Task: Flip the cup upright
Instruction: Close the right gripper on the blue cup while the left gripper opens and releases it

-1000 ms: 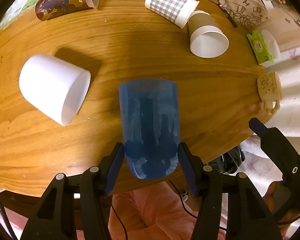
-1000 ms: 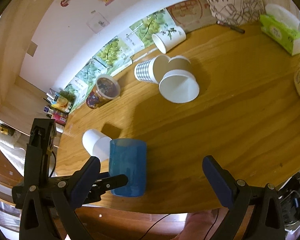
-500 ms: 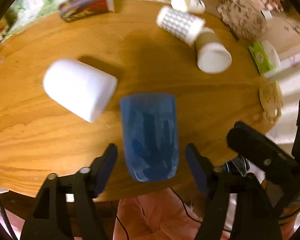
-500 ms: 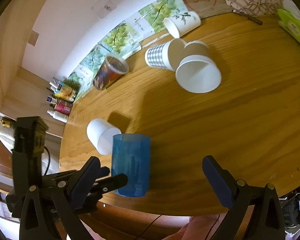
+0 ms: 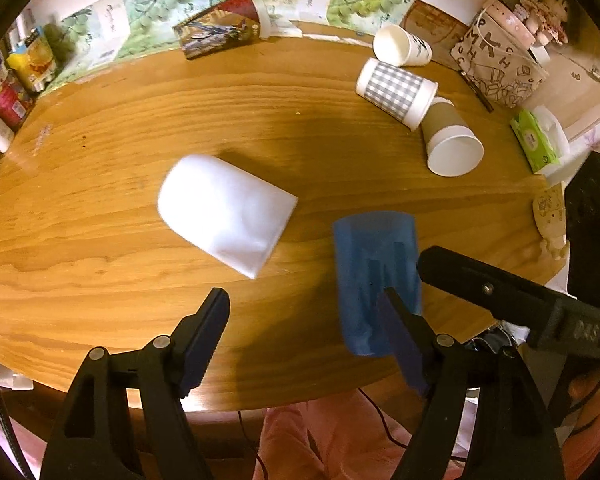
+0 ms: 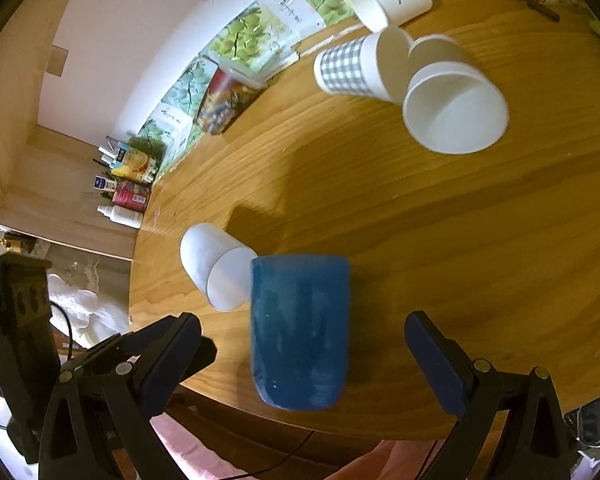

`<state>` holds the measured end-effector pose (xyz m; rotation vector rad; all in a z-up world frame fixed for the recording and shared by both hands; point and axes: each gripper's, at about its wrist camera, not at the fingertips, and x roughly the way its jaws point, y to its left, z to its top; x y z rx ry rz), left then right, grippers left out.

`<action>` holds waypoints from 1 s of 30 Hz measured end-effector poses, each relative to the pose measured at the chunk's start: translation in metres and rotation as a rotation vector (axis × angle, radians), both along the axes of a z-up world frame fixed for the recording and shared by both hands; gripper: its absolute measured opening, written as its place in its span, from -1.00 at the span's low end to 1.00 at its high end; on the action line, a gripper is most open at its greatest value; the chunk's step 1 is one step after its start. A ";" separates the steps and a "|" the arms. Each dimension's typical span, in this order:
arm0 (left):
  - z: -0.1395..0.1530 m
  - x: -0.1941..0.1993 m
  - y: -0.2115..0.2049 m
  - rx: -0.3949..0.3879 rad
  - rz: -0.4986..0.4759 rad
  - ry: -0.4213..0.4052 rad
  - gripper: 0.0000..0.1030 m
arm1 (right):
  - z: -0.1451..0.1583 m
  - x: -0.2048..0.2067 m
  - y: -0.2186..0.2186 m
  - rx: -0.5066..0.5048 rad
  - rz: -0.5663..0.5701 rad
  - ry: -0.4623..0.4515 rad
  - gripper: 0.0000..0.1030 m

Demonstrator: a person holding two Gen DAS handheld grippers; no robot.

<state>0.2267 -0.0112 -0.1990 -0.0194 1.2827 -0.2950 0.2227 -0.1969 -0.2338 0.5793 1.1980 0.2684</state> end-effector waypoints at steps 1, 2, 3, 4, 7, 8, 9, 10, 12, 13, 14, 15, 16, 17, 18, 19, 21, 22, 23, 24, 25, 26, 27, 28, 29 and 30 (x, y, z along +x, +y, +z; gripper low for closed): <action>0.001 -0.001 0.003 0.002 0.005 -0.013 0.54 | -0.001 0.001 0.002 0.000 0.001 0.004 0.98; 0.003 -0.002 0.006 0.008 0.013 -0.033 0.54 | -0.003 0.003 0.005 -0.005 0.004 0.013 0.98; 0.004 -0.003 0.009 0.015 0.019 -0.049 0.54 | -0.004 0.005 0.006 -0.010 0.007 0.018 0.98; 0.005 -0.004 0.011 0.023 0.026 -0.067 0.54 | -0.006 0.007 0.008 -0.020 0.013 0.029 0.98; 0.008 -0.008 0.017 0.047 0.035 -0.109 0.54 | -0.011 0.012 0.012 -0.050 0.028 0.061 0.98; 0.008 -0.009 0.019 0.055 0.036 -0.123 0.54 | -0.014 0.014 0.014 -0.060 0.033 0.078 0.98; 0.009 -0.010 0.020 0.060 0.036 -0.136 0.54 | -0.015 0.015 0.015 -0.065 0.037 0.089 0.98; 0.010 -0.012 0.021 0.066 0.036 -0.150 0.54 | -0.017 0.017 0.016 -0.070 0.043 0.099 0.98; 0.013 -0.015 0.022 0.085 0.029 -0.189 0.54 | -0.020 0.019 0.018 -0.079 0.052 0.113 0.98; 0.015 -0.017 0.022 0.096 0.025 -0.210 0.54 | -0.021 0.020 0.017 -0.083 0.055 0.117 0.98; 0.016 -0.019 0.022 0.107 0.017 -0.232 0.54 | -0.022 0.022 0.018 -0.088 0.060 0.124 0.98; 0.018 -0.021 0.021 0.115 0.010 -0.248 0.54 | -0.024 0.024 0.020 -0.093 0.065 0.132 0.98; 0.019 -0.022 0.020 0.125 0.003 -0.263 0.54 | -0.025 0.026 0.021 -0.099 0.070 0.138 0.98; 0.019 -0.023 0.019 0.136 -0.004 -0.273 0.54 | -0.026 0.027 0.023 -0.105 0.072 0.146 0.98; 0.020 -0.024 0.019 0.144 -0.009 -0.277 0.54 | -0.027 0.028 0.023 -0.108 0.073 0.150 0.95; 0.020 -0.025 0.018 0.151 -0.014 -0.280 0.54 | -0.028 0.029 0.024 -0.109 0.076 0.154 0.91; 0.021 -0.026 0.017 0.156 -0.021 -0.285 0.54 | -0.031 0.030 0.023 -0.082 0.077 0.161 0.81; 0.021 -0.027 0.016 0.157 -0.023 -0.287 0.54 | -0.031 0.030 0.021 -0.074 0.081 0.165 0.80; 0.022 -0.027 0.015 0.156 -0.026 -0.289 0.54 | -0.032 0.031 0.021 -0.068 0.086 0.169 0.80; 0.022 -0.027 0.014 0.156 -0.028 -0.292 0.54 | -0.032 0.031 0.020 -0.065 0.089 0.170 0.80; 0.022 -0.028 0.014 0.158 -0.031 -0.293 0.54 | -0.033 0.031 0.021 -0.064 0.090 0.170 0.79; 0.023 -0.028 0.012 0.159 -0.035 -0.296 0.54 | -0.033 0.032 0.022 -0.060 0.092 0.169 0.77; 0.023 -0.028 0.012 0.160 -0.037 -0.297 0.54 | -0.033 0.032 0.022 -0.051 0.097 0.171 0.73; 0.023 -0.028 0.011 0.161 -0.042 -0.297 0.54 | -0.034 0.032 0.023 -0.040 0.100 0.174 0.71; 0.023 -0.028 0.010 0.163 -0.047 -0.296 0.54 | -0.034 0.033 0.023 -0.029 0.103 0.179 0.67; 0.023 -0.028 0.009 0.164 -0.053 -0.295 0.54 | -0.035 0.034 0.024 -0.023 0.106 0.184 0.67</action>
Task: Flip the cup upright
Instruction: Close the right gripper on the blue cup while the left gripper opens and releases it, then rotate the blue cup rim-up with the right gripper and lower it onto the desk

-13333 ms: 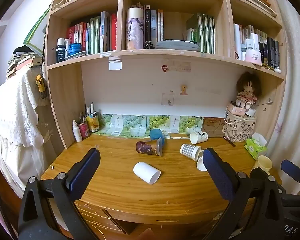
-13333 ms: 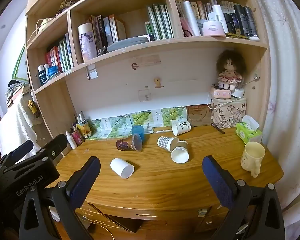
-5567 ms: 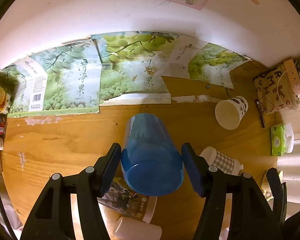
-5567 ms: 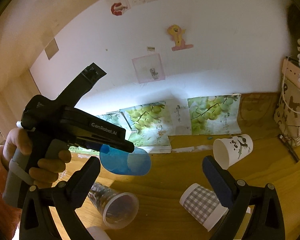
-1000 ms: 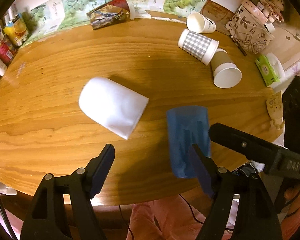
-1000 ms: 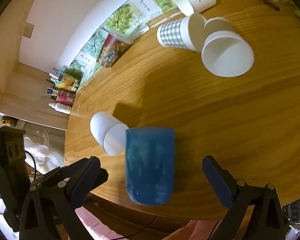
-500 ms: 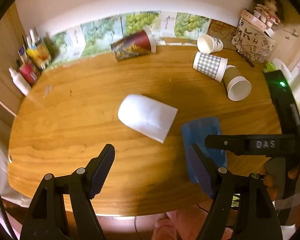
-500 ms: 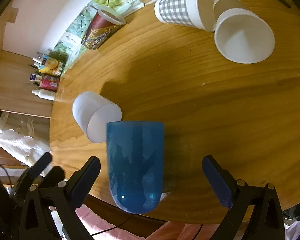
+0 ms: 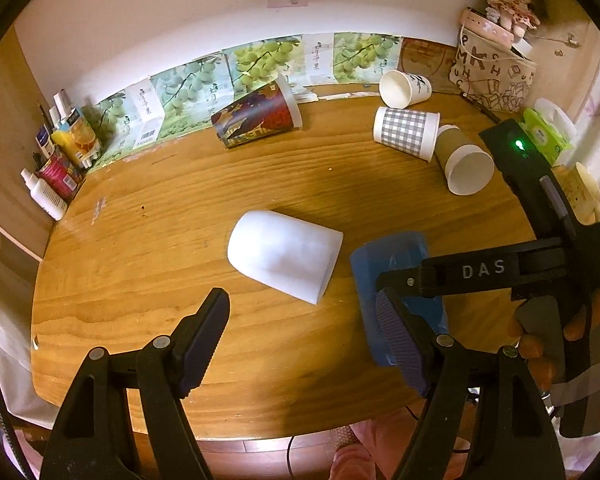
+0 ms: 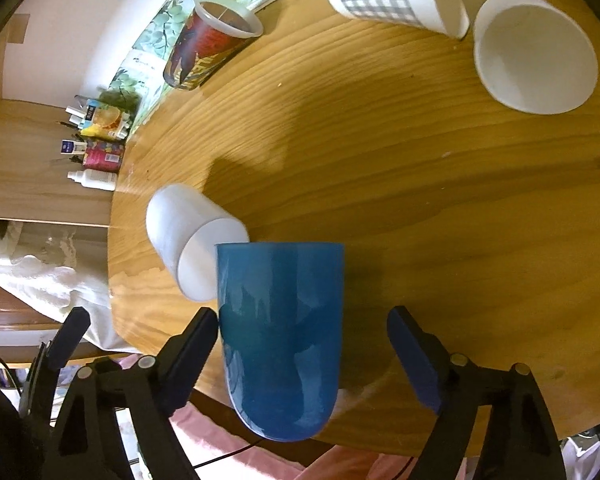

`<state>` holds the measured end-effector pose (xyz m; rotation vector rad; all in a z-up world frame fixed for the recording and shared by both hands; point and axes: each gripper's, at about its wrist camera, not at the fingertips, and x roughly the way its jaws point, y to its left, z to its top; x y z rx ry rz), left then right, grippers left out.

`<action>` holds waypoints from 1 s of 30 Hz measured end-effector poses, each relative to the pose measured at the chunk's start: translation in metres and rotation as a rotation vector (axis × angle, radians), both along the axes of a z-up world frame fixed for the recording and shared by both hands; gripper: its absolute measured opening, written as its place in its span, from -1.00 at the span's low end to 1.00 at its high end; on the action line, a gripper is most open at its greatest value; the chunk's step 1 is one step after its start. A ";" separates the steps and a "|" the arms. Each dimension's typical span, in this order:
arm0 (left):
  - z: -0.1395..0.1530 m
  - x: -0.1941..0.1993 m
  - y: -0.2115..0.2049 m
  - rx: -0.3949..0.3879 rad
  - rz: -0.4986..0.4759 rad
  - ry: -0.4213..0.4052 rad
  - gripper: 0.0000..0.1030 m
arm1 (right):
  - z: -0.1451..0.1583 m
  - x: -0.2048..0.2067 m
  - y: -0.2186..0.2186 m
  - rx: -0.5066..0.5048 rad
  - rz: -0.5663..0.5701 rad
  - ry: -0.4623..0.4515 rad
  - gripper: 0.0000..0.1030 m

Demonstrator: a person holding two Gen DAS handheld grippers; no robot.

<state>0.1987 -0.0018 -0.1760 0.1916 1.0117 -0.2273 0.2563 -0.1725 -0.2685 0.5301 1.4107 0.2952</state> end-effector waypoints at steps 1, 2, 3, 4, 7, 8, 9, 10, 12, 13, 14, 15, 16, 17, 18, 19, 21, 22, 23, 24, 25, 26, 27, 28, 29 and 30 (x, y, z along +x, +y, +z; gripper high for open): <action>0.000 0.000 -0.001 0.003 -0.006 0.004 0.54 | 0.000 0.001 0.001 0.002 0.002 0.003 0.66; -0.001 0.000 -0.002 0.006 -0.009 0.010 0.54 | -0.001 0.001 0.001 0.008 0.007 0.006 0.63; -0.002 0.000 -0.002 0.008 -0.009 0.012 0.54 | 0.000 0.002 0.003 0.019 0.011 0.006 0.56; -0.002 0.000 -0.002 0.010 -0.009 0.013 0.54 | 0.000 0.002 0.005 0.031 0.015 0.006 0.52; 0.000 0.000 -0.003 0.015 -0.013 0.011 0.54 | 0.000 0.004 0.009 0.054 0.023 0.008 0.34; 0.000 0.000 -0.003 0.015 -0.013 0.010 0.54 | 0.001 0.004 0.010 0.061 0.028 0.006 0.28; 0.001 0.000 -0.003 0.015 -0.014 0.009 0.54 | 0.001 0.005 0.012 0.063 0.031 0.005 0.24; 0.001 0.000 -0.003 0.015 -0.015 0.010 0.54 | 0.002 0.005 0.013 0.058 0.039 0.002 0.24; 0.001 -0.001 -0.003 0.018 -0.015 0.012 0.54 | 0.004 0.006 0.016 0.046 0.053 -0.003 0.24; 0.001 -0.001 -0.003 0.019 -0.013 0.012 0.54 | 0.003 0.006 0.018 0.044 0.056 -0.005 0.24; 0.001 0.000 -0.003 0.018 -0.012 0.013 0.54 | 0.004 0.006 0.019 0.042 0.061 -0.008 0.24; 0.001 0.000 -0.003 0.018 -0.013 0.016 0.54 | 0.004 0.006 0.019 0.039 0.064 -0.010 0.24; 0.000 0.000 -0.003 0.016 -0.015 0.018 0.54 | 0.004 0.007 0.019 0.036 0.066 -0.012 0.24; 0.001 -0.001 -0.003 0.015 -0.016 0.016 0.54 | 0.004 0.006 0.020 0.031 0.068 -0.016 0.24; 0.001 -0.001 -0.003 0.013 -0.018 0.015 0.54 | 0.005 0.005 0.020 0.023 0.070 -0.022 0.24; 0.002 -0.001 -0.003 0.011 -0.021 0.011 0.54 | 0.005 0.005 0.020 0.023 0.076 -0.032 0.23; 0.003 -0.002 -0.002 0.009 -0.022 0.002 0.54 | 0.008 0.002 0.021 0.000 0.083 -0.055 0.23; 0.003 -0.002 -0.001 0.007 -0.021 -0.002 0.54 | 0.010 0.001 0.022 -0.011 0.085 -0.068 0.23; 0.004 -0.003 -0.001 0.004 -0.021 -0.007 0.54 | 0.011 -0.001 0.023 -0.020 0.086 -0.078 0.23; 0.005 -0.004 -0.001 0.002 -0.023 -0.013 0.54 | 0.013 -0.002 0.024 -0.032 0.086 -0.089 0.23; 0.006 -0.005 -0.001 -0.003 -0.030 -0.024 0.54 | 0.014 -0.003 0.024 -0.043 0.087 -0.101 0.23; 0.008 -0.007 -0.002 -0.003 -0.039 -0.042 0.54 | 0.016 -0.006 0.023 -0.056 0.085 -0.119 0.23; 0.010 -0.009 -0.002 0.000 -0.045 -0.057 0.54 | 0.018 -0.007 0.023 -0.063 0.082 -0.132 0.23; 0.011 -0.011 -0.003 0.002 -0.050 -0.074 0.54 | 0.019 -0.009 0.022 -0.067 0.078 -0.141 0.23; 0.013 -0.012 -0.004 0.000 -0.057 -0.086 0.54 | 0.022 -0.011 0.021 -0.072 0.072 -0.158 0.23; 0.015 -0.013 -0.004 -0.004 -0.063 -0.094 0.54 | 0.023 -0.012 0.019 -0.078 0.068 -0.170 0.23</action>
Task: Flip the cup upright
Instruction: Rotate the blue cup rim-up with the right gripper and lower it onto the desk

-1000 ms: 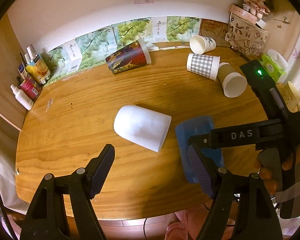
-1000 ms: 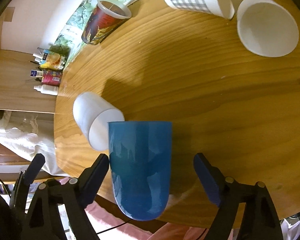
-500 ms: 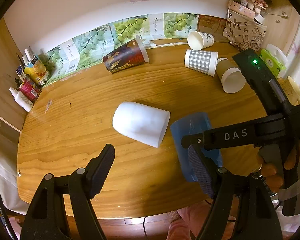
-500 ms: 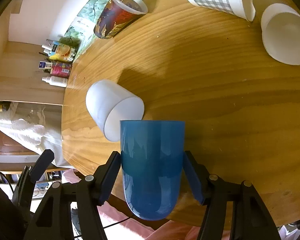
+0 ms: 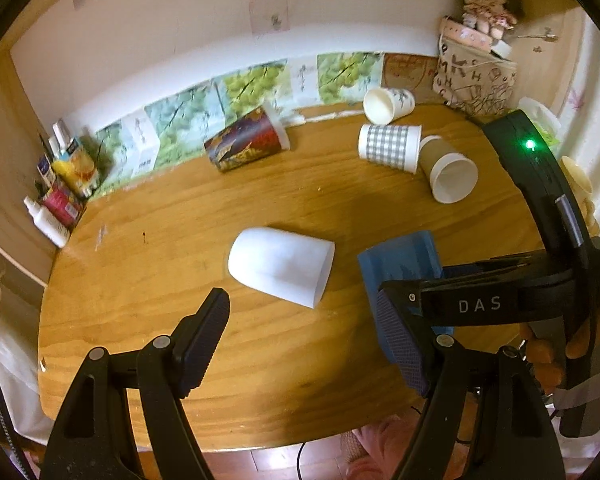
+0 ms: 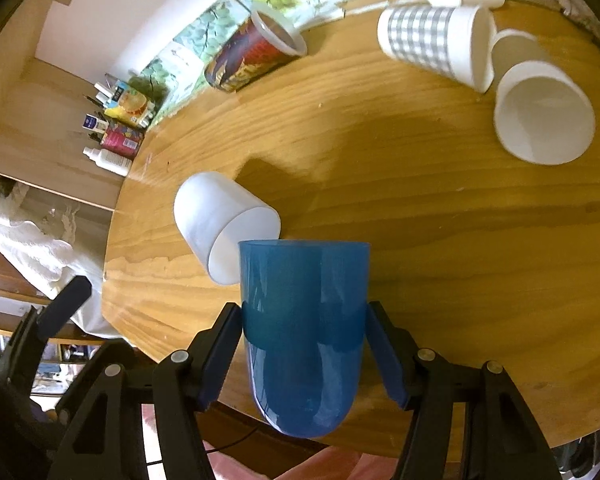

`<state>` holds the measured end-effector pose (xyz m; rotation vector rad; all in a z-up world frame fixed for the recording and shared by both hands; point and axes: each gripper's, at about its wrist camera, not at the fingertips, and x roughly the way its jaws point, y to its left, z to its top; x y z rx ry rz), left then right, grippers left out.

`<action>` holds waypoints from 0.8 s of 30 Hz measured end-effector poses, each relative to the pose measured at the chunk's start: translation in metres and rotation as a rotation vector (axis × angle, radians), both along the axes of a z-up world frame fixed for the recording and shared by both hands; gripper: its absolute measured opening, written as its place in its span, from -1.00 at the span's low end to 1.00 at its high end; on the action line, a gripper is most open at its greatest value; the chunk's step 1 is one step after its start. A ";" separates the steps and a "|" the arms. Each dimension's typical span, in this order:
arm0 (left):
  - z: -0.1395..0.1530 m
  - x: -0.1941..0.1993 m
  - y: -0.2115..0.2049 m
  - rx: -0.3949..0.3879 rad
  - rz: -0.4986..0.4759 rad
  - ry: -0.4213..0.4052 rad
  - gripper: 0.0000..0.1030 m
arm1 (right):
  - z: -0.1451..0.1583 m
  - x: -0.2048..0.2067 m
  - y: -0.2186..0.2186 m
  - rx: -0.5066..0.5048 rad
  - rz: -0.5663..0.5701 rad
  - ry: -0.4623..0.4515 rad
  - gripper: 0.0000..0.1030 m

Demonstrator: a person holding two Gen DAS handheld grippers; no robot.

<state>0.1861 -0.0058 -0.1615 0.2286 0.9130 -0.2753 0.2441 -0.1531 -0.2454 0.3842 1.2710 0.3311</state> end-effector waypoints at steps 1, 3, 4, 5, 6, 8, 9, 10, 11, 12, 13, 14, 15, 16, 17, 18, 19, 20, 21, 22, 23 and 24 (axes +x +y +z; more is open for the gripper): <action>0.002 -0.001 0.000 -0.009 -0.005 -0.009 0.54 | 0.002 -0.002 -0.002 -0.007 -0.005 -0.016 0.23; 0.003 -0.003 -0.001 -0.023 -0.007 -0.020 0.54 | 0.005 -0.006 -0.006 -0.027 -0.018 -0.050 0.23; 0.005 -0.004 -0.001 -0.032 -0.007 -0.030 0.54 | 0.006 -0.007 -0.005 -0.033 -0.027 -0.060 0.23; 0.006 -0.005 -0.001 -0.036 -0.005 -0.037 0.54 | 0.008 -0.009 -0.007 -0.038 -0.038 -0.079 0.23; 0.006 -0.006 -0.001 -0.040 -0.005 -0.044 0.54 | 0.009 -0.011 -0.008 -0.042 -0.046 -0.094 0.23; 0.008 -0.007 -0.001 -0.049 -0.007 -0.056 0.54 | 0.013 -0.015 -0.009 -0.055 -0.060 -0.132 0.23; 0.008 -0.007 -0.001 -0.055 -0.006 -0.063 0.54 | 0.015 -0.017 -0.010 -0.064 -0.065 -0.152 0.23; 0.009 -0.008 -0.001 -0.063 -0.005 -0.071 0.54 | 0.018 -0.020 -0.010 -0.079 -0.069 -0.186 0.23; 0.008 -0.008 -0.001 -0.067 -0.001 -0.076 0.54 | 0.021 -0.022 -0.010 -0.092 -0.072 -0.214 0.23; 0.008 -0.008 -0.001 -0.070 0.004 -0.081 0.54 | 0.023 -0.024 -0.009 -0.103 -0.074 -0.242 0.23; 0.007 -0.008 -0.001 -0.069 0.008 -0.081 0.54 | 0.025 -0.025 -0.009 -0.110 -0.076 -0.262 0.23; 0.007 -0.007 -0.001 -0.069 0.010 -0.081 0.54 | 0.027 -0.028 -0.009 -0.121 -0.080 -0.299 0.23; 0.006 -0.007 -0.001 -0.070 0.011 -0.083 0.54 | 0.029 -0.030 -0.008 -0.132 -0.087 -0.325 0.23; 0.006 -0.007 -0.002 -0.071 0.014 -0.088 0.54 | 0.030 -0.032 -0.011 -0.139 -0.092 -0.347 0.23; 0.005 -0.007 -0.001 -0.073 0.017 -0.093 0.54 | 0.031 -0.035 -0.011 -0.143 -0.100 -0.384 0.23; 0.005 -0.008 -0.001 -0.076 0.019 -0.095 0.54 | 0.031 -0.037 -0.013 -0.144 -0.105 -0.412 0.23; 0.004 -0.008 -0.001 -0.079 0.021 -0.095 0.54 | 0.032 -0.040 -0.014 -0.150 -0.115 -0.443 0.23; 0.003 -0.008 -0.001 -0.085 0.023 -0.096 0.54 | 0.032 -0.044 -0.015 -0.162 -0.128 -0.482 0.23; 0.003 -0.009 -0.001 -0.092 0.026 -0.098 0.54 | 0.032 -0.047 -0.016 -0.165 -0.132 -0.505 0.23; 0.003 -0.009 0.000 -0.099 0.031 -0.100 0.54 | 0.032 -0.049 -0.016 -0.170 -0.139 -0.533 0.23; 0.002 -0.009 0.000 -0.108 0.036 -0.099 0.54 | 0.031 -0.054 -0.017 -0.173 -0.149 -0.565 0.23; 0.001 -0.008 0.000 -0.113 0.040 -0.093 0.54 | 0.030 -0.057 -0.018 -0.174 -0.158 -0.587 0.23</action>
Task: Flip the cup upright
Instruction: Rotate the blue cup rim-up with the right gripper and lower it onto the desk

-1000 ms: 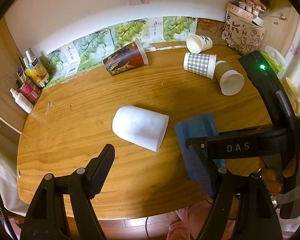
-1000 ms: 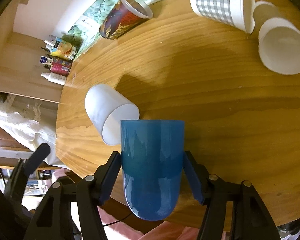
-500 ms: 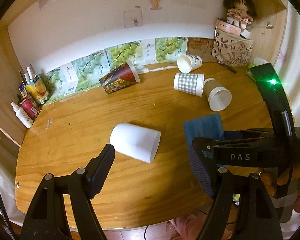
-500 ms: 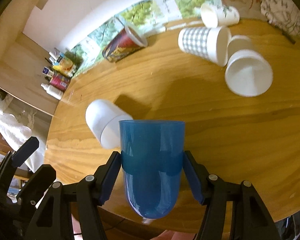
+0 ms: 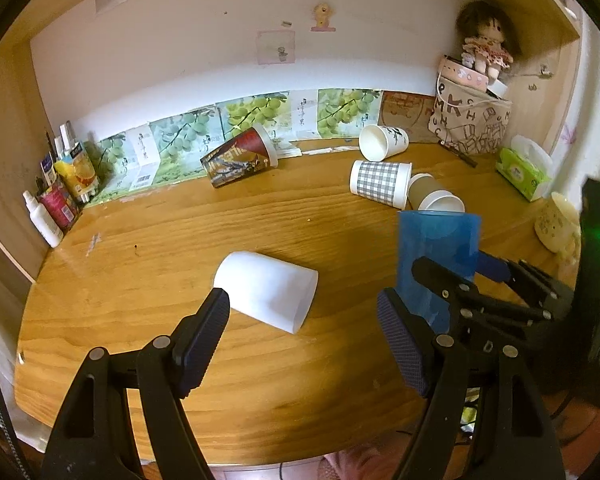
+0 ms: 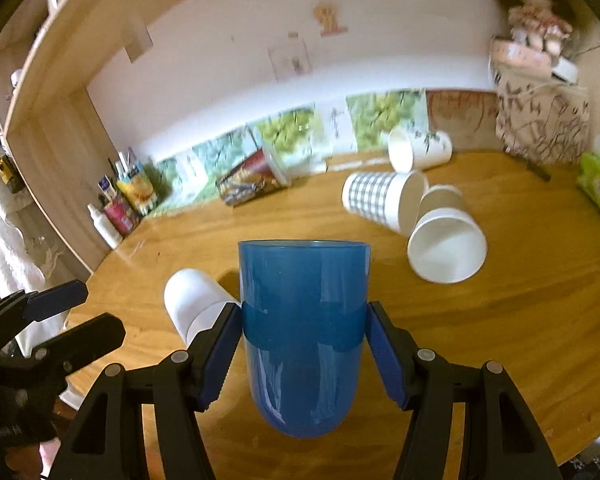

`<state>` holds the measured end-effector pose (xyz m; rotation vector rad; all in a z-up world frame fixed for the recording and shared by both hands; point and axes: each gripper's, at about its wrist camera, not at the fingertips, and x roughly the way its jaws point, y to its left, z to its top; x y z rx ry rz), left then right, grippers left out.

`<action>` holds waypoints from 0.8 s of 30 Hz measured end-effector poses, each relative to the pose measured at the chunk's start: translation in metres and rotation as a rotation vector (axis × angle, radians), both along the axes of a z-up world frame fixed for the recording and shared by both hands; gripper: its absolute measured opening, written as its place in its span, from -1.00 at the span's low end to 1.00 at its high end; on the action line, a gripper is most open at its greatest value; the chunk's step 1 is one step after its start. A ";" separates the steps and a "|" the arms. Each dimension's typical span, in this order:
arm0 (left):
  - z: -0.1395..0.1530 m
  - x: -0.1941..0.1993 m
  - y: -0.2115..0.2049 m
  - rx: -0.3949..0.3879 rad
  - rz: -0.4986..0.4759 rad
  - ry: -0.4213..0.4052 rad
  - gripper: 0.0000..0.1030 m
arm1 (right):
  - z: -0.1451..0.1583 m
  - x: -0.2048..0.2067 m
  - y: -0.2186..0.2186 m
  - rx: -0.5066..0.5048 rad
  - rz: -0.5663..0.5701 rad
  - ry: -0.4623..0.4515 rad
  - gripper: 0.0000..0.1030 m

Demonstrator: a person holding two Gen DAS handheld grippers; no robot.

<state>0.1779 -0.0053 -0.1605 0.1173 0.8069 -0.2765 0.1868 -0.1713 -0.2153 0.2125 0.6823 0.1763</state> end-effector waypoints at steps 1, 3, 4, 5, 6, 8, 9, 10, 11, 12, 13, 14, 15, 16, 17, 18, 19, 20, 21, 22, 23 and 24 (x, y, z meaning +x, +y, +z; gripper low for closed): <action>-0.001 0.001 0.000 -0.005 0.000 0.011 0.54 | 0.000 -0.001 0.002 -0.001 -0.008 -0.015 0.23; -0.004 0.003 0.000 -0.006 0.007 0.015 0.54 | -0.004 -0.007 0.003 -0.023 -0.040 -0.048 0.23; -0.005 0.003 -0.001 -0.007 0.008 0.015 0.54 | -0.005 -0.010 0.003 -0.033 -0.054 -0.058 0.23; -0.006 0.003 -0.002 -0.007 0.006 0.016 0.54 | -0.008 -0.012 0.002 -0.037 -0.066 -0.072 0.23; -0.006 0.004 -0.002 -0.009 0.004 0.016 0.54 | -0.009 -0.014 0.002 -0.037 -0.071 -0.080 0.23; -0.007 0.004 -0.003 -0.013 0.002 0.011 0.54 | -0.013 -0.018 0.000 -0.033 -0.091 -0.105 0.23; -0.007 0.004 -0.004 -0.016 0.003 0.008 0.54 | -0.015 -0.021 -0.001 -0.032 -0.097 -0.114 0.23; -0.008 0.004 -0.004 -0.020 0.003 0.008 0.54 | -0.017 -0.024 -0.001 -0.035 -0.106 -0.125 0.23; -0.008 0.005 -0.004 -0.020 0.004 0.009 0.54 | -0.020 -0.026 -0.001 -0.044 -0.113 -0.139 0.23; -0.009 0.005 -0.005 -0.017 0.002 0.010 0.54 | -0.022 -0.028 0.000 -0.052 -0.116 -0.151 0.23; -0.009 0.005 -0.005 -0.012 0.001 0.010 0.54 | -0.025 -0.031 0.001 -0.061 -0.118 -0.169 0.23; -0.009 0.006 -0.006 -0.006 0.006 0.007 0.54 | -0.027 -0.032 0.001 -0.066 -0.120 -0.176 0.23; -0.009 0.006 -0.006 -0.006 0.008 0.006 0.54 | -0.030 -0.034 0.002 -0.069 -0.120 -0.182 0.23; -0.010 0.006 -0.006 -0.009 0.009 0.006 0.54 | -0.032 -0.035 0.002 -0.069 -0.120 -0.190 0.23; -0.010 0.007 -0.006 -0.012 0.011 0.007 0.54 | -0.035 -0.036 0.003 -0.073 -0.122 -0.199 0.23; -0.010 0.007 -0.006 -0.015 0.014 0.007 0.54 | -0.036 -0.037 0.004 -0.080 -0.123 -0.208 0.23; -0.010 0.008 -0.005 -0.018 0.017 0.007 0.54 | -0.037 -0.037 0.004 -0.092 -0.124 -0.221 0.23; -0.010 0.009 -0.005 -0.019 0.019 0.009 0.54 | -0.039 -0.038 0.007 -0.115 -0.128 -0.237 0.23; -0.010 0.009 -0.006 -0.019 0.020 0.008 0.54 | -0.039 -0.040 0.009 -0.134 -0.132 -0.251 0.23; -0.010 0.009 -0.006 -0.017 0.020 0.006 0.54 | -0.040 -0.041 0.011 -0.151 -0.136 -0.267 0.23; -0.010 0.009 -0.006 -0.010 0.021 0.006 0.54 | -0.041 -0.041 0.013 -0.163 -0.135 -0.279 0.23; -0.011 0.010 -0.006 0.000 0.019 0.005 0.54 | -0.042 -0.041 0.014 -0.169 -0.135 -0.285 0.24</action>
